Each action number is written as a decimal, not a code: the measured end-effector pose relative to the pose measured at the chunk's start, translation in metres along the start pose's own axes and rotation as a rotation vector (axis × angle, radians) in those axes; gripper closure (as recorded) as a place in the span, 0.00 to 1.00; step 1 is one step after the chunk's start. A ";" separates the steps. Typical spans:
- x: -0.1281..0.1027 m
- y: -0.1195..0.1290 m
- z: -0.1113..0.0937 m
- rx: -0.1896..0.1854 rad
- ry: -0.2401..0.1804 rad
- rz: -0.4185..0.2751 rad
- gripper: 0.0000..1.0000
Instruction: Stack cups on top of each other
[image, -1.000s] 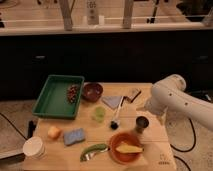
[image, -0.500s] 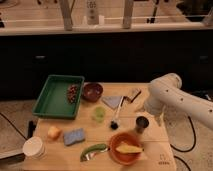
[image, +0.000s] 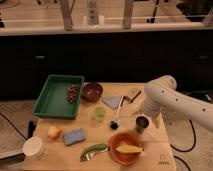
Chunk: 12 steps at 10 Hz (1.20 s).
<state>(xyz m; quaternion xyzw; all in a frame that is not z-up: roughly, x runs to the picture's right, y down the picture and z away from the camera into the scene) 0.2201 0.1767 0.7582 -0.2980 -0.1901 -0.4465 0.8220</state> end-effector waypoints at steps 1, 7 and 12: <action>-0.002 0.000 0.004 -0.003 -0.007 -0.008 0.20; -0.003 -0.001 0.020 -0.020 -0.047 -0.038 0.21; -0.001 0.000 0.028 -0.029 -0.064 -0.050 0.66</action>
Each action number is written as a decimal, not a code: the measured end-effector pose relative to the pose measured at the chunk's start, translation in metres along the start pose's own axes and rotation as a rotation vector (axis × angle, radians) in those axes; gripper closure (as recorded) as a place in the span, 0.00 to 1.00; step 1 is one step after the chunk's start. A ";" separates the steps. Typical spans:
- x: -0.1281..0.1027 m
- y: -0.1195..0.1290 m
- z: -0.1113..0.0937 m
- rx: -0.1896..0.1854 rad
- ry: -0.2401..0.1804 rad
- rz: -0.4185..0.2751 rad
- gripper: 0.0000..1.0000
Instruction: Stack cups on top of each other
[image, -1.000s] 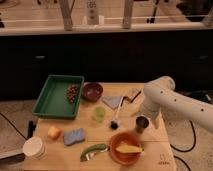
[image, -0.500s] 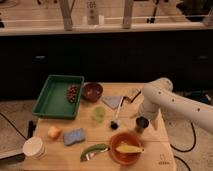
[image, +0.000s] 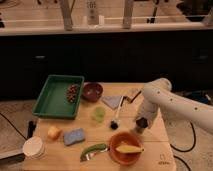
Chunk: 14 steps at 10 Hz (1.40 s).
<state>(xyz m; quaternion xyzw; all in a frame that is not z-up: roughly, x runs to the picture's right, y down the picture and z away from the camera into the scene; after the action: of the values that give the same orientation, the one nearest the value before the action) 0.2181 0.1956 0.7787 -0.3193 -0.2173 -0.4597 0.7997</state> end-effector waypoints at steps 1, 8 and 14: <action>0.000 0.000 0.001 0.001 -0.003 0.000 0.75; -0.003 0.002 0.000 0.007 0.000 -0.009 1.00; -0.006 -0.006 -0.012 0.041 0.017 -0.012 1.00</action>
<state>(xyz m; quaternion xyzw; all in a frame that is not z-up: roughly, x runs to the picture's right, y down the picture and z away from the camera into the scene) 0.2104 0.1878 0.7683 -0.2976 -0.2219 -0.4625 0.8051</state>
